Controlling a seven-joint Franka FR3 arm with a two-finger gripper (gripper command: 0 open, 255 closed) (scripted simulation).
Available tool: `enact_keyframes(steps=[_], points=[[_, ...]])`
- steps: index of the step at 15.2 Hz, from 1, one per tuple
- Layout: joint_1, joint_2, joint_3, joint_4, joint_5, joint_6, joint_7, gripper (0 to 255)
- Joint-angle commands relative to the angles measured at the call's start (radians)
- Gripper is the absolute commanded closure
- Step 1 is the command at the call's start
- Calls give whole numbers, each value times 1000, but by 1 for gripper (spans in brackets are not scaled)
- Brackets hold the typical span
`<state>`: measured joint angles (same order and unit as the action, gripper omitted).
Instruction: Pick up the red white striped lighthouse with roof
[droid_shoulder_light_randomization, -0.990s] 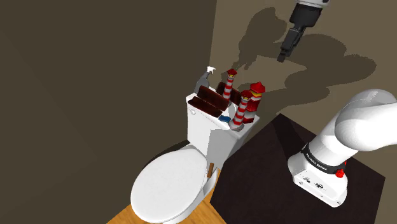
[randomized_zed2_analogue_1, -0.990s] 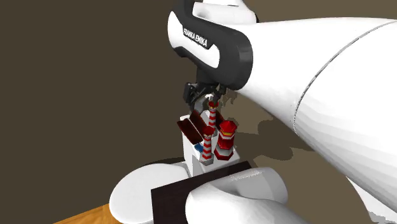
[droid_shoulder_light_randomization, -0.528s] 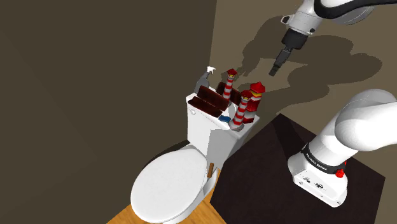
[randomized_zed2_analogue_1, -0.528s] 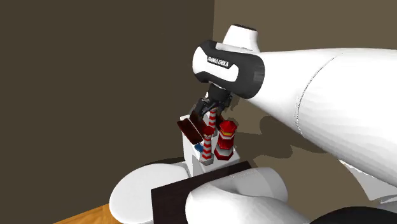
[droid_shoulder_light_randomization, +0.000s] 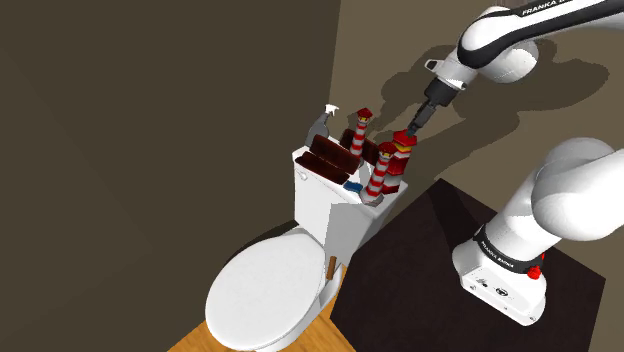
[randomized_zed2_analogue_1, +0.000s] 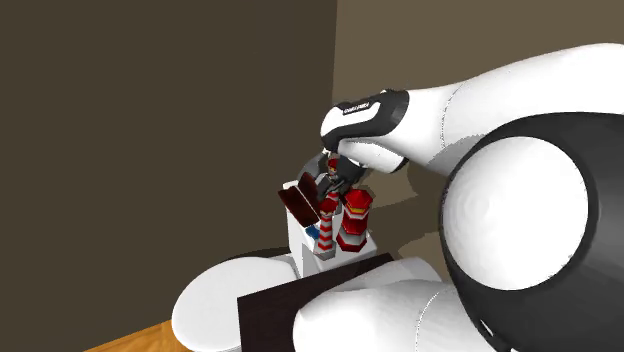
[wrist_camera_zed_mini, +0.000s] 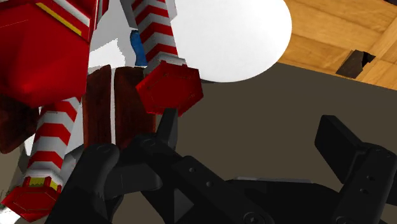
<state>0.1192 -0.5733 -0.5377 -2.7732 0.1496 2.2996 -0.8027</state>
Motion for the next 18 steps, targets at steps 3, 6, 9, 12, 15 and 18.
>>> enact_keyframes(steps=[3,6,9,12,15,18], points=[[165,171,-192,22,174,146,-256,0],[375,337,-389,84,428,188,-528,0],[415,382,-421,89,498,196,-591,0],[470,455,-463,99,612,196,-688,0],[503,532,-485,113,725,178,-781,0],[503,531,-482,110,727,181,-782,255]])
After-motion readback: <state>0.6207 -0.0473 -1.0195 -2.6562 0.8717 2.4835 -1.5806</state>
